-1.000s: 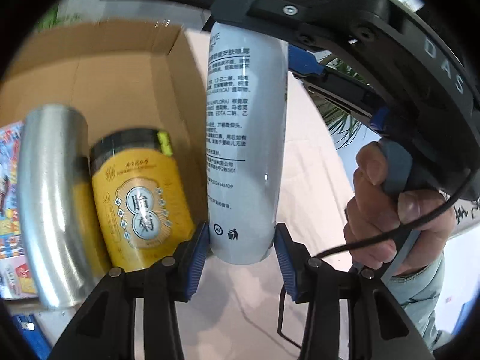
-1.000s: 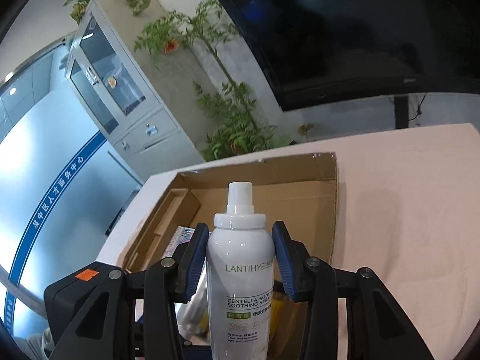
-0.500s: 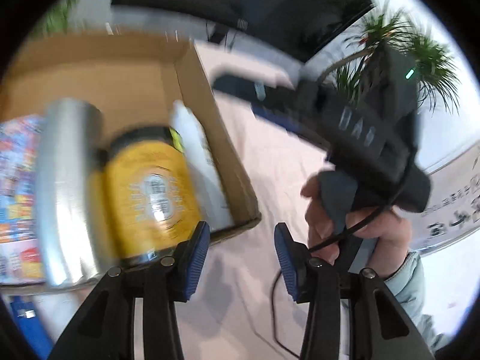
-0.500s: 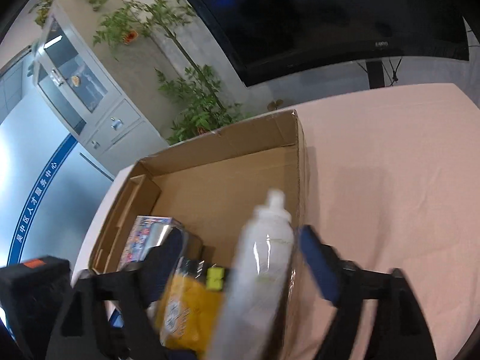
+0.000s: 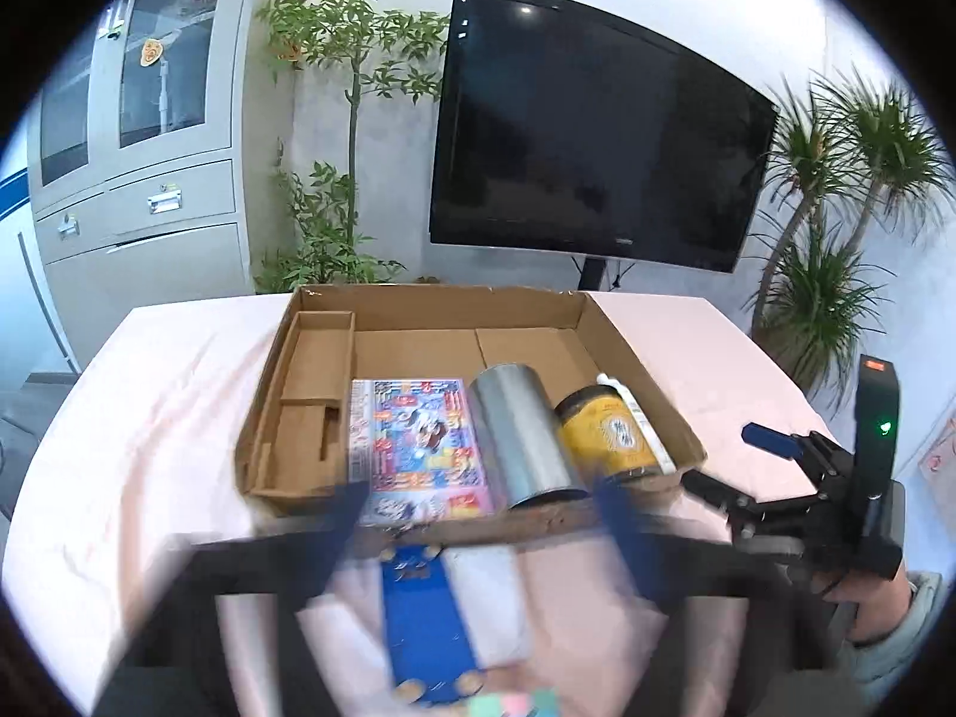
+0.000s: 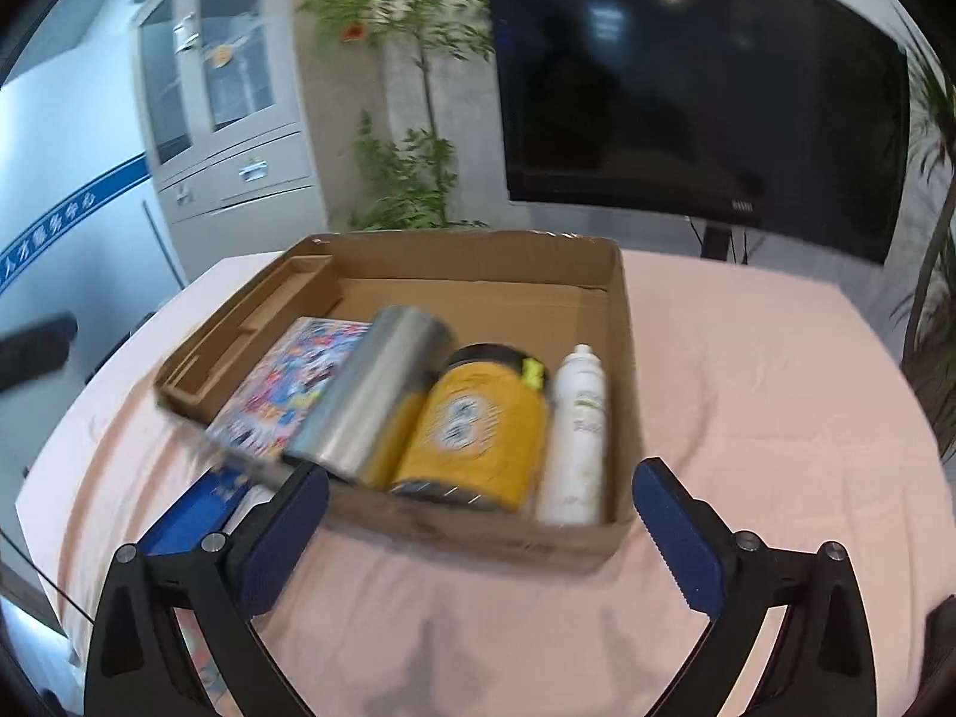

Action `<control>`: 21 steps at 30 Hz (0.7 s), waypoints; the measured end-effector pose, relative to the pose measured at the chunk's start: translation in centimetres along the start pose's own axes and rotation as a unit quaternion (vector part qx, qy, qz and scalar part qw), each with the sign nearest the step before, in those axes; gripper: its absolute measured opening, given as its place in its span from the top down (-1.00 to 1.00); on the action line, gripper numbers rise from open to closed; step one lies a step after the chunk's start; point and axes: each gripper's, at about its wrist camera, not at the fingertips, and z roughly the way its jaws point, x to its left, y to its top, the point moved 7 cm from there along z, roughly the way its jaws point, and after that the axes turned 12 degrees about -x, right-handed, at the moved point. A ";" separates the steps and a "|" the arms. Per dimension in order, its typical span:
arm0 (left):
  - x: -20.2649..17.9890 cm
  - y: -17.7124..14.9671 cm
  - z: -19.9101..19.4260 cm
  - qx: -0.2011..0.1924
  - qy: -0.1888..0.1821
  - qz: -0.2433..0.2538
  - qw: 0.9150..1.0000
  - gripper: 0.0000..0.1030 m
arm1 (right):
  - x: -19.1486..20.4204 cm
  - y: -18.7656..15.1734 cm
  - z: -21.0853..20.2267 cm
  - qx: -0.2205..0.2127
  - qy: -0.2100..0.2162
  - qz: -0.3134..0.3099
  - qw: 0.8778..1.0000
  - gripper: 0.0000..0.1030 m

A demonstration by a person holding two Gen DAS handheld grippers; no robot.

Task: Organize rigid objects
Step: 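Grasp the pastel Rubik's cube on the table with the left gripper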

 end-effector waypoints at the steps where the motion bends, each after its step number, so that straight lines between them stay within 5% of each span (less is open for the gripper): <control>1: 0.3 -0.6 -0.3 0.005 0.005 0.002 1.000 0.96 | 0.8 0.0 -0.9 -0.008 0.006 -0.001 1.000 -0.57; 2: 0.3 -0.7 -1.0 -0.002 0.014 0.004 1.000 0.97 | 1.8 0.1 -1.8 -0.011 0.009 -0.003 1.000 0.16; 3: 0.4 -0.8 -1.9 -0.018 0.023 0.004 1.000 0.97 | 2.6 0.1 -2.6 -0.015 0.008 -0.005 1.000 0.48; 4: 0.7 -0.8 -2.7 -0.031 0.031 -0.001 0.999 0.95 | 3.5 0.3 -3.5 -0.022 0.014 -0.006 1.000 0.44; 5: 1.6 -1.3 -3.8 -0.041 0.043 -0.005 0.998 0.60 | 4.7 0.2 -4.5 -0.033 0.030 -0.004 0.999 0.30; 6: 2.2 -1.6 -4.4 -0.043 0.056 -0.006 0.997 0.16 | 5.7 0.1 -5.5 -0.043 0.044 -0.001 0.998 -0.39; 7: 2.8 -2.1 -4.5 -0.040 0.074 -0.010 0.996 -0.86 | 6.7 -0.2 -6.5 -0.057 0.052 0.005 0.997 -0.92; 8: 3.3 -2.8 -4.6 -0.044 0.082 -0.017 0.995 -0.97 | 7.4 -0.5 -7.2 -0.066 0.057 0.007 0.996 -1.00; 12: 4.6 -6.5 -3.1 0.008 0.036 -0.073 0.997 -0.98 | 11.5 -4.2 -8.2 -0.031 0.085 -0.007 0.996 -1.00; 17: 6.5 -11.3 -0.2 0.084 -0.017 -0.171 0.982 -0.98 | 16.5 -8.7 -8.2 0.021 0.129 -0.025 0.991 -0.99; 21: 6.7 -12.7 0.4 0.093 -0.026 -0.180 0.979 -0.98 | 18.9 -11.0 -6.7 0.059 0.147 -0.041 0.986 -0.99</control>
